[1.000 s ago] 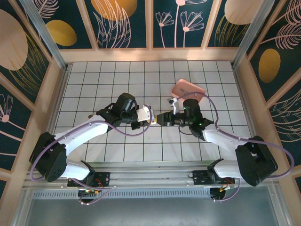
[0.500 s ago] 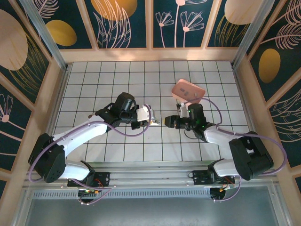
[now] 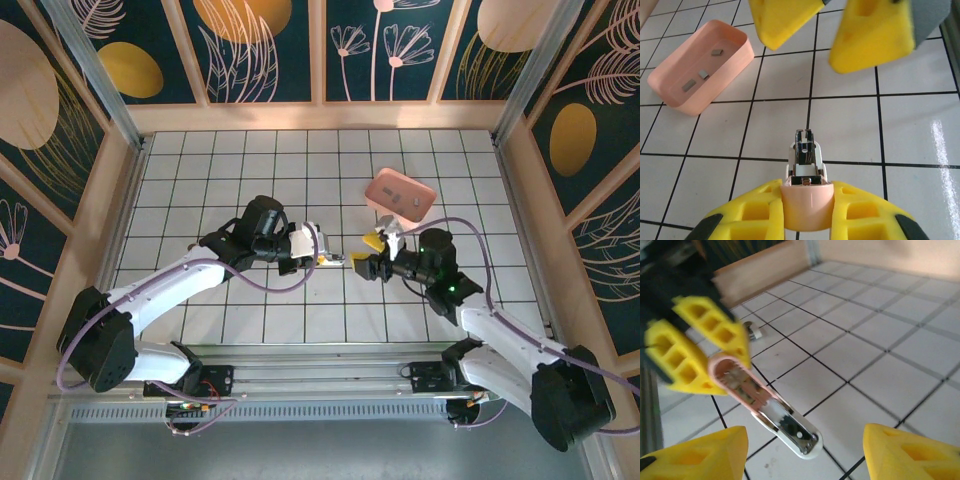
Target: Load the staples into the stapler
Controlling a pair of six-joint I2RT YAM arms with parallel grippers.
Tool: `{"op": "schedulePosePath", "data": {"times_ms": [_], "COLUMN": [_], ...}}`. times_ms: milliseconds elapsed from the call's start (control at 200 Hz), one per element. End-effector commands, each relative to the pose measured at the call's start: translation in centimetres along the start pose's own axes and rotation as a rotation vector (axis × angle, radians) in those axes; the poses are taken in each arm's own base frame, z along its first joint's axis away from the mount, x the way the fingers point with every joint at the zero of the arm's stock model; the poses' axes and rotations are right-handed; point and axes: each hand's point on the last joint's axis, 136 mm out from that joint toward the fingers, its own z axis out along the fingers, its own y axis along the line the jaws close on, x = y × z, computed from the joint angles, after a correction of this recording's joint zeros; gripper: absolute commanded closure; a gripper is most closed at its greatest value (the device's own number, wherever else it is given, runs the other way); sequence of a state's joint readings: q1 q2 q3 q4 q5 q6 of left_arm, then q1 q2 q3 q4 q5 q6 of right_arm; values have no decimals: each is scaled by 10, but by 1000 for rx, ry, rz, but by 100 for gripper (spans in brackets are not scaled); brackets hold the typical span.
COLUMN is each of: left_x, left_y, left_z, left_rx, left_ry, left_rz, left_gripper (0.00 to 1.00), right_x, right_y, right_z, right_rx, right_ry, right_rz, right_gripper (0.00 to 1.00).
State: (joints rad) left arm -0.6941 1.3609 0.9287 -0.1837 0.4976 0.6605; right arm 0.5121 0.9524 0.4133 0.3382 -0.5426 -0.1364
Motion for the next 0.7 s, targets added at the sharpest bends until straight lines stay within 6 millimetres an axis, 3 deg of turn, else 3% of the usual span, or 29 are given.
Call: {"op": "schedulePosePath", "data": {"times_ms": [0, 180, 511, 606, 696], "left_x": [-18, -23, -28, -29, -32], "left_y": [-8, -13, -20, -20, -18], "left_z": [-7, -9, -13, -13, -13], "left_rx": [35, 55, 87, 87, 81], "left_ry": [-77, -107, -136, -141, -148], "left_rz": [68, 85, 99, 97, 89], "left_gripper": [100, 100, 99, 99, 98], "right_x": [-5, 0, 1, 4, 7], "right_y": [20, 41, 49, 52, 53], "right_z": [6, 27, 50, 51, 52], "right_rx": [-83, -199, -309, -339, -352], "right_ry": [15, 60, 58, 65, 75], "right_rz": [-315, -490, -523, -519, -515], "right_gripper": [38, 38, 41, 49, 67]}}
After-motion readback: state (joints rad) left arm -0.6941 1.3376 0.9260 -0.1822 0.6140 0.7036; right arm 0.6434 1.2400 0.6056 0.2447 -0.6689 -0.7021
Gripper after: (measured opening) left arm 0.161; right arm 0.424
